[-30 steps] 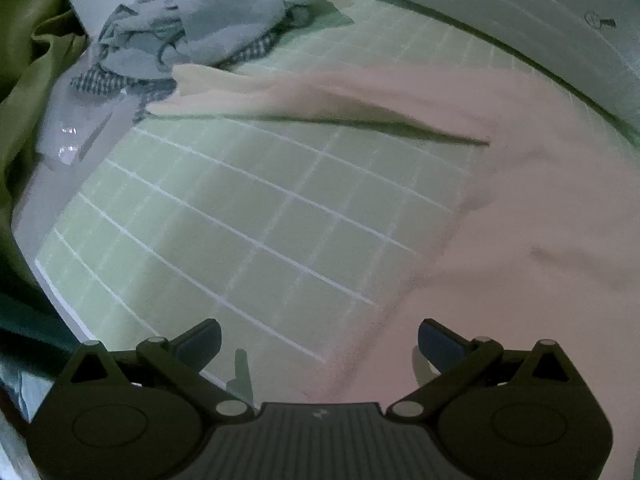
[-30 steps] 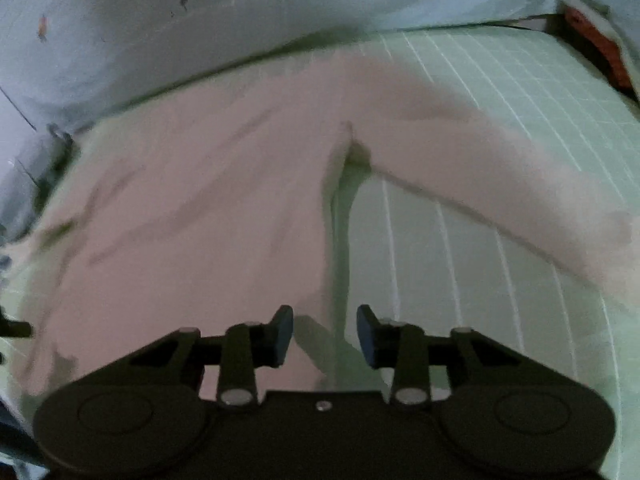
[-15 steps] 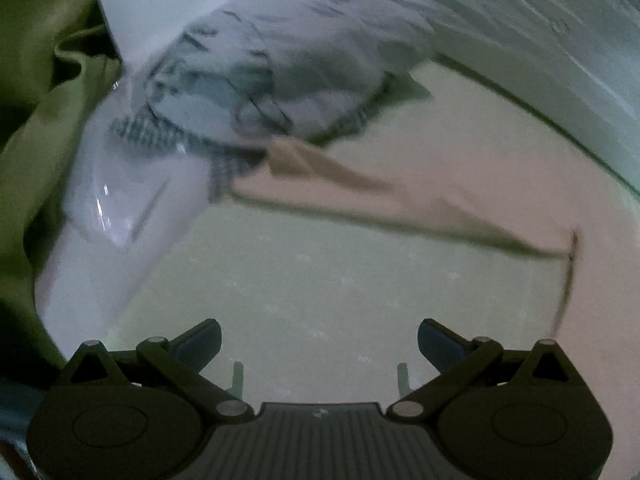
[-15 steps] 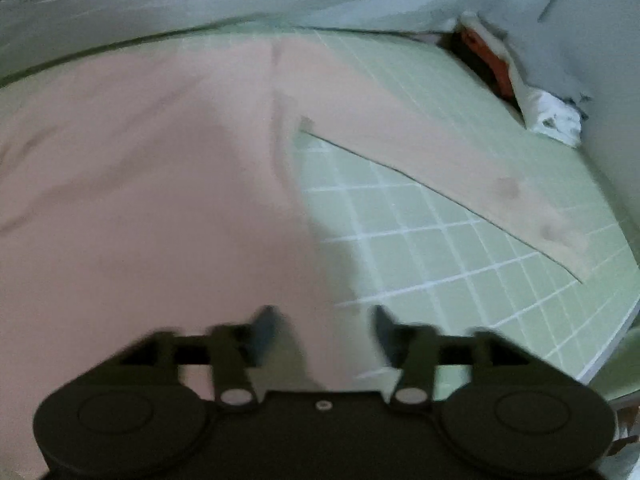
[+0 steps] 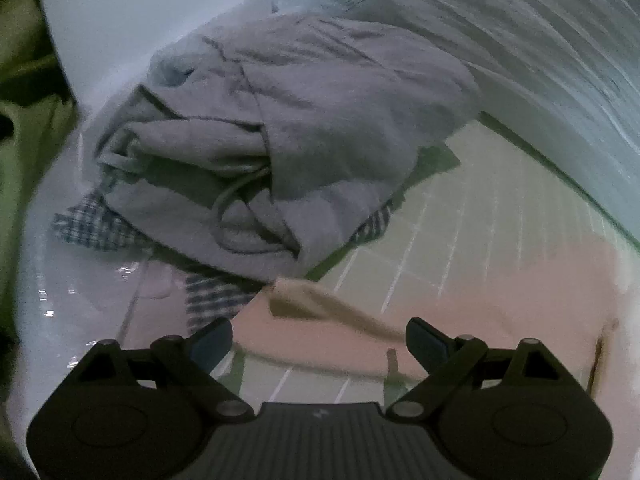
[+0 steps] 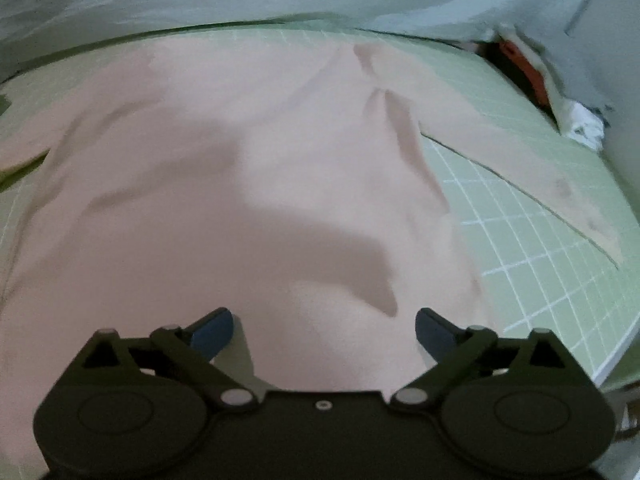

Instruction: Fold clothes

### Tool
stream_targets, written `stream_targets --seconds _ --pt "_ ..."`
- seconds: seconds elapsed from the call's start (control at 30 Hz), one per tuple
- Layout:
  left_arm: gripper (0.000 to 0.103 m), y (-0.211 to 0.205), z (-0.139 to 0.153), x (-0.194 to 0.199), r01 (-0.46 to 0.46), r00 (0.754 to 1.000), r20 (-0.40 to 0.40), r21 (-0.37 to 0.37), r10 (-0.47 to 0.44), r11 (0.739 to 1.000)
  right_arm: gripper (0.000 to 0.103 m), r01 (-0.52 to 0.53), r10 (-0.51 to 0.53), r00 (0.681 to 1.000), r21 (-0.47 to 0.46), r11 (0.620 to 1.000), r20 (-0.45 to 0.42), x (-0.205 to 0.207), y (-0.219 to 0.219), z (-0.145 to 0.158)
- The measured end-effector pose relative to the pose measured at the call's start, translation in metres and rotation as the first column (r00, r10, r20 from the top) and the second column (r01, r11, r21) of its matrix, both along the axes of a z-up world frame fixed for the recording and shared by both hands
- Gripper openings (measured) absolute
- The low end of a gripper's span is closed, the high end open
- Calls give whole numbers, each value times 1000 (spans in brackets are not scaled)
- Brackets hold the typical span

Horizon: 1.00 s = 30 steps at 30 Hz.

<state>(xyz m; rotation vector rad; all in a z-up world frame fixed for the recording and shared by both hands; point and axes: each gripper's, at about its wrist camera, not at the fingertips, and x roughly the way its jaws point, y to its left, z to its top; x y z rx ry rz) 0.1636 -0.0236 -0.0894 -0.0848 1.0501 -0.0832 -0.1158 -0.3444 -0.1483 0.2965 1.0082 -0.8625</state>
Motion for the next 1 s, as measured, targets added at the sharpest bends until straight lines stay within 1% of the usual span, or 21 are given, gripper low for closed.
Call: stream_targets --seconds 0.03,0.1,0.17,0.23,0.3,0.33,0.4,0.43,0.47,0.5,0.57,0.73,0.87,1.0 --pt "93 -1 -1 5 -2 1000 -4 -2 2 1000 102 18 -18 1000 7 1000 3 1 -2 0" --pt "93 -5 -1 14 12 1000 10 22 -12 1000 102 47 -47 999 16 999 4 4 -5 -1" --pt "93 -8 -2 20 17 1000 11 44 -18 999 103 51 -51 999 5 999 -8 9 -6 -2" --pt "88 -9 -6 25 9 1000 -5 50 -8 999 103 45 -45 999 -13 999 -22 15 -4 -3" --pt "71 -7 -11 28 -3 999 -31 50 5 999 103 34 -35 999 -30 999 -37 21 -1 -3" --pt "65 -6 -13 27 -7 999 -40 48 8 999 103 27 -29 999 -38 999 -44 22 1 -3" --pt "43 -2 -17 25 -14 998 -56 32 16 999 103 11 -15 998 -56 998 -59 26 3 -3" --pt "36 1 -19 23 -19 998 -63 18 20 1000 103 10 -13 998 -60 998 -60 26 3 -3" --pt "22 4 -20 21 -23 997 -68 -4 23 1000 103 9 -13 998 -63 998 -59 26 4 -3" --pt "14 7 -20 18 -26 997 -70 -23 25 999 103 8 -12 998 -66 998 -59 25 5 -3" --pt "13 11 -18 9 -27 998 -58 -47 24 999 103 16 -18 999 -60 998 -46 23 5 -2" --pt "9 19 -6 -22 -14 1000 -18 -65 13 998 103 14 -15 1000 -64 998 -23 19 8 -3" --pt "9 25 -1 -45 -15 1000 -28 -79 13 997 103 -16 14 1000 -74 997 -26 17 10 -3" --pt "9 32 -5 -72 -19 998 -57 -90 14 996 103 -31 30 999 -58 998 -15 14 9 -3"
